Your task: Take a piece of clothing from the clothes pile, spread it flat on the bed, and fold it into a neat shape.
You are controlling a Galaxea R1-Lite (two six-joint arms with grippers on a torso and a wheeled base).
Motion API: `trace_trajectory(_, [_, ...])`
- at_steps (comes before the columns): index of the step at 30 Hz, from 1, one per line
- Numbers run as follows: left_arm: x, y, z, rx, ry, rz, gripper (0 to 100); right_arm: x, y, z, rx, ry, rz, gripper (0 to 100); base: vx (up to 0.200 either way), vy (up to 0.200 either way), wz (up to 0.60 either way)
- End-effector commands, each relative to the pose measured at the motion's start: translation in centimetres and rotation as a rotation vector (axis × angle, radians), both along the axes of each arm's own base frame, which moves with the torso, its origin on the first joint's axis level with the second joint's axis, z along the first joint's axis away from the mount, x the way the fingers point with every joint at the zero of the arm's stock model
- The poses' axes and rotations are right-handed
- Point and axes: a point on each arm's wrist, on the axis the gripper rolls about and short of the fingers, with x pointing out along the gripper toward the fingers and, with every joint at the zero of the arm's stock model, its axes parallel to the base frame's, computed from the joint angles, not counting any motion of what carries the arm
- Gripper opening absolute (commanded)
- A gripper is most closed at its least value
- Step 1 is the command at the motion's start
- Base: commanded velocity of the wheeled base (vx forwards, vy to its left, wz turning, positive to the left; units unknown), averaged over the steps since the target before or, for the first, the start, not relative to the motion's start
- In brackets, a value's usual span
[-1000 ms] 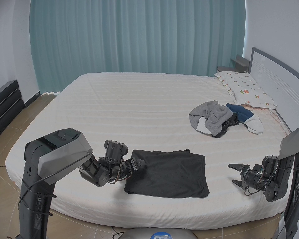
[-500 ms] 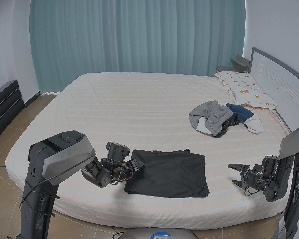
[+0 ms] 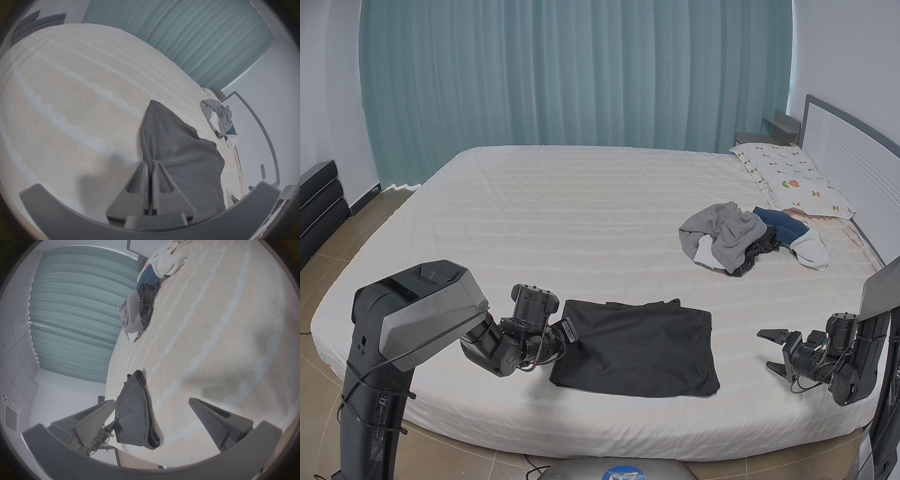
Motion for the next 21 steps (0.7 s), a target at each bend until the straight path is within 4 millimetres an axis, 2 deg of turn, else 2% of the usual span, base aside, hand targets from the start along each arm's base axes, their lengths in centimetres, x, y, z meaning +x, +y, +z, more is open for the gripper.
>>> trace_trajectory(1, [0.02,0.07,0.32,-0.004,-0.007,0.003,0,0.04,-0.01,0.03,0.000,-0.007,0.000,100,0.000,0.000,0.00])
trace_trajectory(9, [-0.14,0.23,0.44,-0.002,-0.004,0.010,0,-0.03,0.00,0.01,-0.001,-0.005,0.001,100,0.000,0.000,0.00])
trace_trajectory(21, [-0.03,0.49,0.49,-0.011,0.000,0.034,0,-0.03,0.00,0.01,-0.001,-0.005,0.001,100,0.000,0.200,0.00])
